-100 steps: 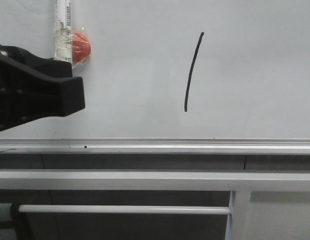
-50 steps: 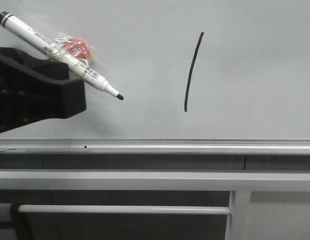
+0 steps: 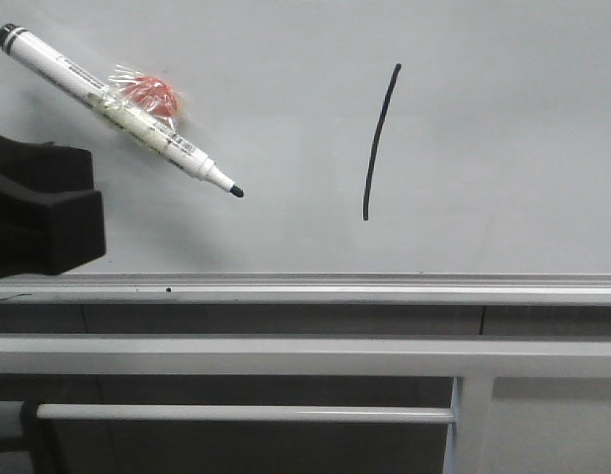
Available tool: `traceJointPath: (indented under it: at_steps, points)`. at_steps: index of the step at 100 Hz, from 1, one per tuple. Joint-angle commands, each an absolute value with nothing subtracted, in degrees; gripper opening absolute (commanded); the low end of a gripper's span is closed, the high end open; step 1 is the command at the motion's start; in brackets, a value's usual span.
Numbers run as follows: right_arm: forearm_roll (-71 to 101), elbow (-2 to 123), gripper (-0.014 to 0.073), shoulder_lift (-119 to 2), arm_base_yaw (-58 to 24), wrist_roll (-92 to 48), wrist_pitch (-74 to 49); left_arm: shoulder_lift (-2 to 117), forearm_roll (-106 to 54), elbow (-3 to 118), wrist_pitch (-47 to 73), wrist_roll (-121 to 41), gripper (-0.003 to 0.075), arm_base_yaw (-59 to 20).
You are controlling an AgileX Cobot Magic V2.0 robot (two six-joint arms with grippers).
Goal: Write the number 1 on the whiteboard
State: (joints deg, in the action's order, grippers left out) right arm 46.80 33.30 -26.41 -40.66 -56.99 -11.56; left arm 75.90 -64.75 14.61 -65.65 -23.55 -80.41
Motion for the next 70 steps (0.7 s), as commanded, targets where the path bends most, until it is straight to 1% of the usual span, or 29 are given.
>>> traceJointPath:
  at_steps: [1, 9, 26, 36, 53, 70]
  points:
    - [46.93, 34.79, -0.0063, -26.5, -40.29, -57.33, -8.81, 72.02, -66.13, 15.32, -79.4, -30.22, -0.002, -82.58]
    - [46.93, 34.79, -0.0063, -26.39, -40.29, -57.33, -8.81, 68.7, -68.2, 15.32, -79.4, -38.19, -0.002, -85.03]
    - [46.43, 34.79, -0.0063, -25.34, -40.29, -57.33, -8.4, 60.25, -78.05, 15.32, -79.4, -48.95, -0.002, -90.07]
    - [46.34, 34.79, -0.0064, -22.91, -40.29, -57.33, -8.39, 54.63, -79.77, 15.32, -79.4, -55.3, -0.002, -92.61]
    - [43.26, 34.51, -0.0063, -14.6, -40.16, -57.33, -11.97, 47.65, -81.7, 15.32, -79.4, -63.77, -0.002, -97.1]
    - [42.74, 29.54, -0.0063, -3.65, -38.19, -57.33, -16.02, 44.76, -82.8, 15.32, -79.4, -68.86, -0.002, -100.44]
